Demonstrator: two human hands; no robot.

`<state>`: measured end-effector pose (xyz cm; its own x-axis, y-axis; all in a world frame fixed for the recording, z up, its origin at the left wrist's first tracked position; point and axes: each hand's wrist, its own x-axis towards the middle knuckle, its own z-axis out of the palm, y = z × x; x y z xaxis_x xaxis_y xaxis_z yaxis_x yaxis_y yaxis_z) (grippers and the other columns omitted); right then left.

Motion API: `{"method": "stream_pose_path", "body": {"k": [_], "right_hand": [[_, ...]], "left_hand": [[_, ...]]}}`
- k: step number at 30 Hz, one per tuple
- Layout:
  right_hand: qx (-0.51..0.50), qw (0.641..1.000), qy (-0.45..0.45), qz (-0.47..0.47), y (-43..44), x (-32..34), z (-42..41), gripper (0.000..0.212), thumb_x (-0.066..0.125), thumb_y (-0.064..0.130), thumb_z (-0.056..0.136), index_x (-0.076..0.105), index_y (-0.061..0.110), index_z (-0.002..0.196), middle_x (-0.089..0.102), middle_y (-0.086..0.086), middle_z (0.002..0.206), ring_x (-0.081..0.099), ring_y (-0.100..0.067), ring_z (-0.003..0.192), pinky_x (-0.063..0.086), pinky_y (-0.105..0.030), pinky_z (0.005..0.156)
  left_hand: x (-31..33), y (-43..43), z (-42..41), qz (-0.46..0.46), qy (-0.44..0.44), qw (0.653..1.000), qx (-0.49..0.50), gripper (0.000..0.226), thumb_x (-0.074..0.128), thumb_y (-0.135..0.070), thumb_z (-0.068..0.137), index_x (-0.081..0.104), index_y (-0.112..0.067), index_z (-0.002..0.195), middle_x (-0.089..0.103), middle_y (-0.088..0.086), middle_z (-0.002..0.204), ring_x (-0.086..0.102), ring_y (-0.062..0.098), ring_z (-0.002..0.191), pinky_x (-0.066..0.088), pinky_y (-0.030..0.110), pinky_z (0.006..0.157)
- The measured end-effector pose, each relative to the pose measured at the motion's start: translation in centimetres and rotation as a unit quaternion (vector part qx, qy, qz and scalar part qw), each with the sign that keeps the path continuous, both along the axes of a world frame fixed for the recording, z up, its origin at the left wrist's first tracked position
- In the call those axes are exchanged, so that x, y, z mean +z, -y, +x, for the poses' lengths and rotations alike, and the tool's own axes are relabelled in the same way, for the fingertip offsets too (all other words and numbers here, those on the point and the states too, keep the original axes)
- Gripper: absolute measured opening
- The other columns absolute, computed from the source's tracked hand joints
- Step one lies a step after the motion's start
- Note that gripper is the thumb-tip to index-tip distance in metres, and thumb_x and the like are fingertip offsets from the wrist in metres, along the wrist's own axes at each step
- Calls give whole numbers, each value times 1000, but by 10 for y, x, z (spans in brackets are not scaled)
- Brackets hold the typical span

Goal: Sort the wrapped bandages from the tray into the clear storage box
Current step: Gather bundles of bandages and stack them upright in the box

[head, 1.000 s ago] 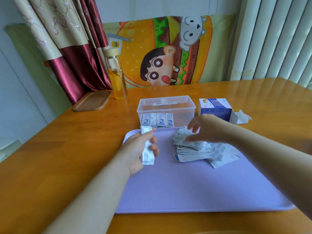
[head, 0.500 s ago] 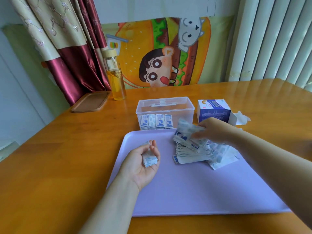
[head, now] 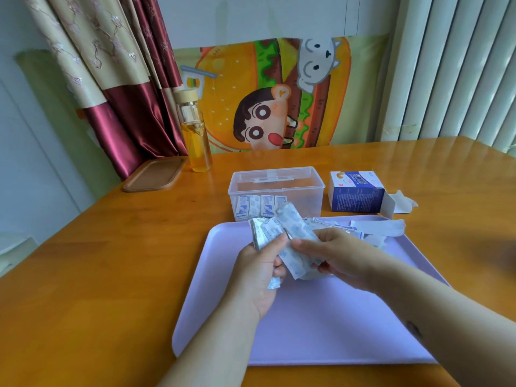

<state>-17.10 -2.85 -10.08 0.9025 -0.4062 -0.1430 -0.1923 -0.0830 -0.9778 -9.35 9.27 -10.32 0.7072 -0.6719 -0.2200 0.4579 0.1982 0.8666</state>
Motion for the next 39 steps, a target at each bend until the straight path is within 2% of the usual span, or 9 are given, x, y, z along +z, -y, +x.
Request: {"method": "stream_pose_path", "body": {"k": [5, 9, 12, 19, 23, 27, 30, 34, 39], "right_hand": [[-49, 998, 49, 13, -5, -3, 3, 24, 54, 24, 93, 63, 2, 95, 60, -3, 72, 50, -14, 67, 37, -25, 61], [-16, 987, 68, 145, -14, 1, 0, 20, 49, 19, 95, 64, 8, 89, 67, -6, 81, 56, -19, 80, 39, -31, 76], [34, 978, 61, 199, -18, 1, -3, 22, 51, 14, 91, 66, 3, 102, 68, -12, 98, 58, -21, 88, 40, -33, 82], [-55, 988, 74, 125, -21, 4, 3, 13, 66, 5, 82, 53, 7, 83, 62, -26, 91, 57, -33, 83, 47, -46, 77], [-43, 994, 53, 87, -25, 3, 4, 8, 65, 10, 85, 61, 3, 86, 63, -34, 96, 57, -33, 84, 46, -56, 89], [-18, 999, 7, -46, -30, 7, 6, 26, 67, 24, 85, 55, 12, 65, 52, -5, 55, 46, -11, 52, 40, -25, 53], [-23, 988, -19, -151, -33, 10, 4, 28, 72, 37, 78, 57, 15, 69, 50, 5, 56, 43, -7, 49, 33, -21, 52], [-36, 992, 26, -116, -33, 15, -1, 14, 70, 23, 83, 63, 13, 89, 59, 10, 54, 48, -5, 46, 38, -14, 48], [-12, 988, 14, -156, -40, 14, -4, 6, 68, 18, 84, 66, 16, 78, 59, 11, 53, 47, -2, 47, 39, -14, 51]], "left_hand": [[0, -5, 4, 6, 21, 999, 37, 10, 60, -8, 89, 68, -12, 90, 41, -4, 58, 35, 3, 43, 26, 13, 37], [6, -9, 10, -22, -39, 998, 44, 8, 59, -13, 91, 66, -18, 92, 61, 3, 73, 62, 16, 71, 35, 15, 37], [11, -13, 10, -44, -82, 996, 13, 11, 58, -16, 91, 66, -17, 99, 72, 7, 85, 71, 19, 77, 55, 25, 62], [12, -12, 7, -84, -164, 983, -26, 33, 43, -31, 98, 63, -7, 111, 73, 15, 97, 72, 25, 83, 59, 32, 65], [14, -12, 4, -89, -152, 981, -86, 50, 42, -51, 92, 62, -10, 113, 70, 15, 107, 70, 26, 94, 56, 37, 76], [10, -9, -1, -65, -121, 986, -91, 23, 49, -23, 95, 64, -11, 108, 73, 12, 93, 71, 22, 78, 57, 31, 63], [8, -10, 0, -64, -142, 986, -67, 19, 48, -19, 96, 64, -15, 106, 73, 10, 86, 71, 20, 70, 56, 26, 54], [7, -15, 6, -54, -162, 985, -17, 14, 50, -18, 95, 61, -10, 92, 68, 6, 66, 65, 16, 59, 48, 22, 51], [8, -17, 4, -75, -179, 981, -17, 11, 53, -14, 92, 58, -12, 82, 55, 0, 59, 58, 15, 52, 50, 24, 54]]}}
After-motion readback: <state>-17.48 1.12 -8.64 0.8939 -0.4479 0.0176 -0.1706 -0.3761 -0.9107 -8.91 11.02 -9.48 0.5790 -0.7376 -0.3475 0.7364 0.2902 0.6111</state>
